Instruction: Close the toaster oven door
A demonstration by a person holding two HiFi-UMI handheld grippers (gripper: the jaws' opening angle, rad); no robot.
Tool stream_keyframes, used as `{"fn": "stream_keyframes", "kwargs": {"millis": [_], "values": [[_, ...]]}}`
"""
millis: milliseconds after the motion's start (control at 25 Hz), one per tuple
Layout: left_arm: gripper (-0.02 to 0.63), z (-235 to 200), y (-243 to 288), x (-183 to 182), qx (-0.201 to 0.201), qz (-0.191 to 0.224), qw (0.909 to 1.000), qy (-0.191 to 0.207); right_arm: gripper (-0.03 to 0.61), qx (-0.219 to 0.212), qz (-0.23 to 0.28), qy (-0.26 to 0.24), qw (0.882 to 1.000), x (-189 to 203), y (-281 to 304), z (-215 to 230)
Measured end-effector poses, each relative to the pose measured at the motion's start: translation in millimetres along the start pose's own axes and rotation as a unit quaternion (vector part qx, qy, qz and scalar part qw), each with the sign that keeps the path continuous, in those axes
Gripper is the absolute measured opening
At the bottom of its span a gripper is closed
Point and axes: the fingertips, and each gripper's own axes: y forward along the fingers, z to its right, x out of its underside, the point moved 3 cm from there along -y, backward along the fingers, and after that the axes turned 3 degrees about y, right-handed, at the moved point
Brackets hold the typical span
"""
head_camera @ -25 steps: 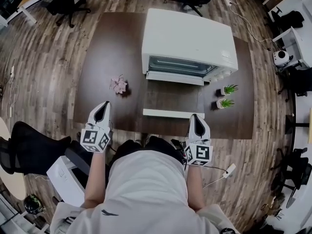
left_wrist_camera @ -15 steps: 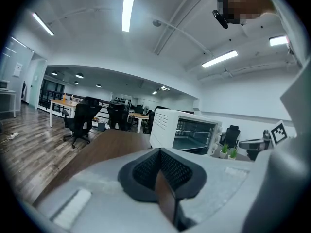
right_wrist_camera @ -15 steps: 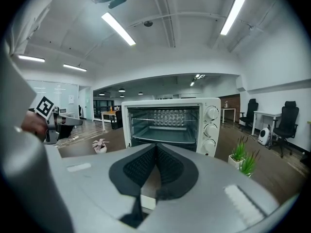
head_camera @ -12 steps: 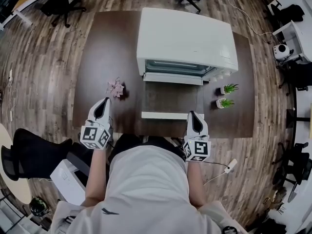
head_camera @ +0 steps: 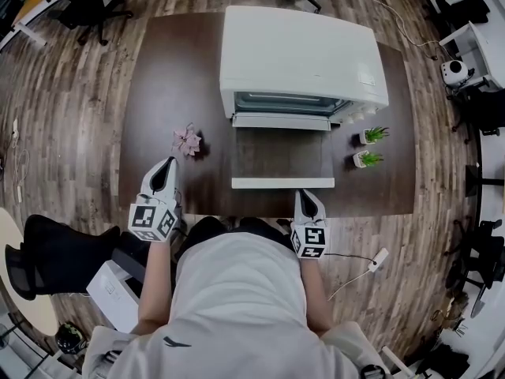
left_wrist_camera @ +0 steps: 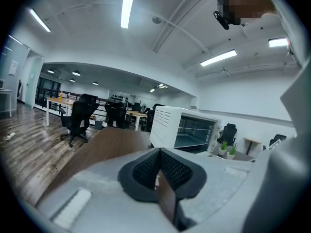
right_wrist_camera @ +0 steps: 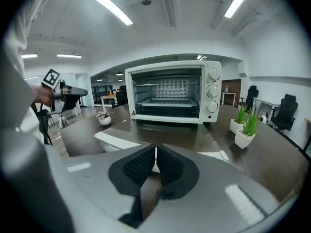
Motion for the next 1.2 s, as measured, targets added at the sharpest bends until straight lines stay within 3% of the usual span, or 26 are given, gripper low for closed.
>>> {"fn": "stream_keyframes", "kwargs": {"millis": [240, 400, 520, 800, 1200], "values": [[0.003, -6.4, -1.4, 1.0, 0.0, -0.002, 1.0, 0.001, 0.048, 0.004, -0.065, 0.006, 0.998, 41.2, 13.9, 4.6], [0.003, -9.6, -1.9, 1.4, -0.001, -0.004, 1.0, 0.002, 0.049, 0.011, -0.064, -0.006, 0.998, 43.7, 25.3, 5.5], [0.003, -10.3, -3.7, 1.4, -0.002, -0.005, 1.0, 0.002, 0.044, 0.024, -0.045, 0.012, 0.999, 33.8, 27.8, 13.3], [0.003, -12.0, -5.6, -0.2, -0.006, -0.003, 1.0, 0.003, 0.023, 0.034, 0.044, -0.017, 0.998, -31.9, 21.5, 13.7], [0.003, -7.1, -4.7, -0.5, -0.003, 0.001, 1.0, -0.001, 0.021, 0.022, 0.174, -0.055, 0.983, -142.1, 10.5, 12.4]]}}
